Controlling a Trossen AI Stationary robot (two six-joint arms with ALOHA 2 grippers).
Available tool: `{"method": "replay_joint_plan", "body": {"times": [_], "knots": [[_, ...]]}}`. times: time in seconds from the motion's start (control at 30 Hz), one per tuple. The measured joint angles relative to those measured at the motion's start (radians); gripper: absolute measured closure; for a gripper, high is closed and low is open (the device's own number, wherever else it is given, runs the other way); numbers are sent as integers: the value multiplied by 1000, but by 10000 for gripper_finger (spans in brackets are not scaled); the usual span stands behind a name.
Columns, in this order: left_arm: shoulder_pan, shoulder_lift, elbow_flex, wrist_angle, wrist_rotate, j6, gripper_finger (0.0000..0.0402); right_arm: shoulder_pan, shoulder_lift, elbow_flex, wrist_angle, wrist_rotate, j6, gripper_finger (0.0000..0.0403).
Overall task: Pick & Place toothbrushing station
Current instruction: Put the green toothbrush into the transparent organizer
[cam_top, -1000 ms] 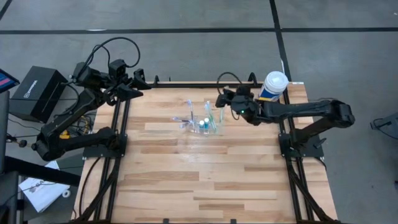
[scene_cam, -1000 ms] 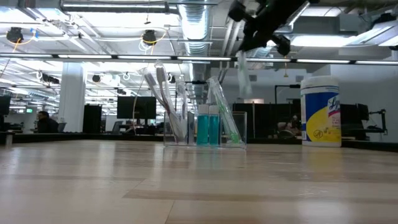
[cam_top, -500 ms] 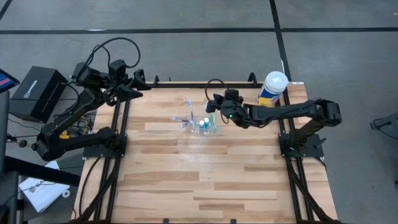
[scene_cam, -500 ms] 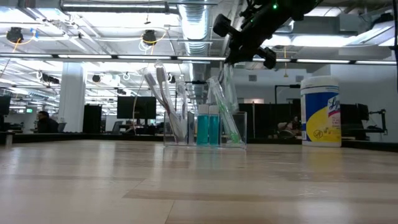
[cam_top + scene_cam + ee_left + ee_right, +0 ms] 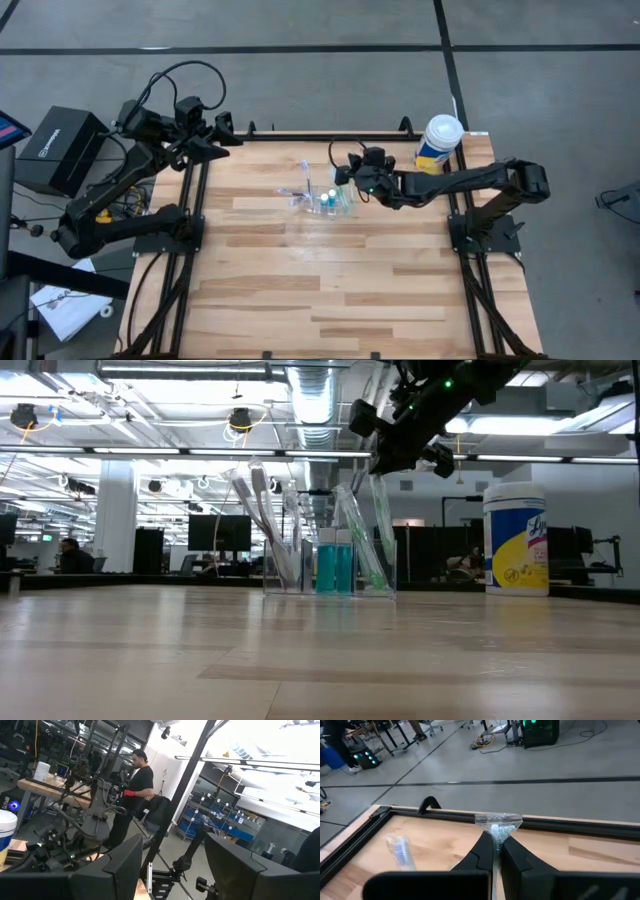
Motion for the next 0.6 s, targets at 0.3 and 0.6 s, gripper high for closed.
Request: {"method": "replay_joint_plan", "body": {"times": [0.3,0.6], "knots": [[0,0,0,0,0,1,193,24,43,-23,60,-7,0,403],[0,0,0,1,0,0,193,65,194,-19,324,-21,19,403]]}}
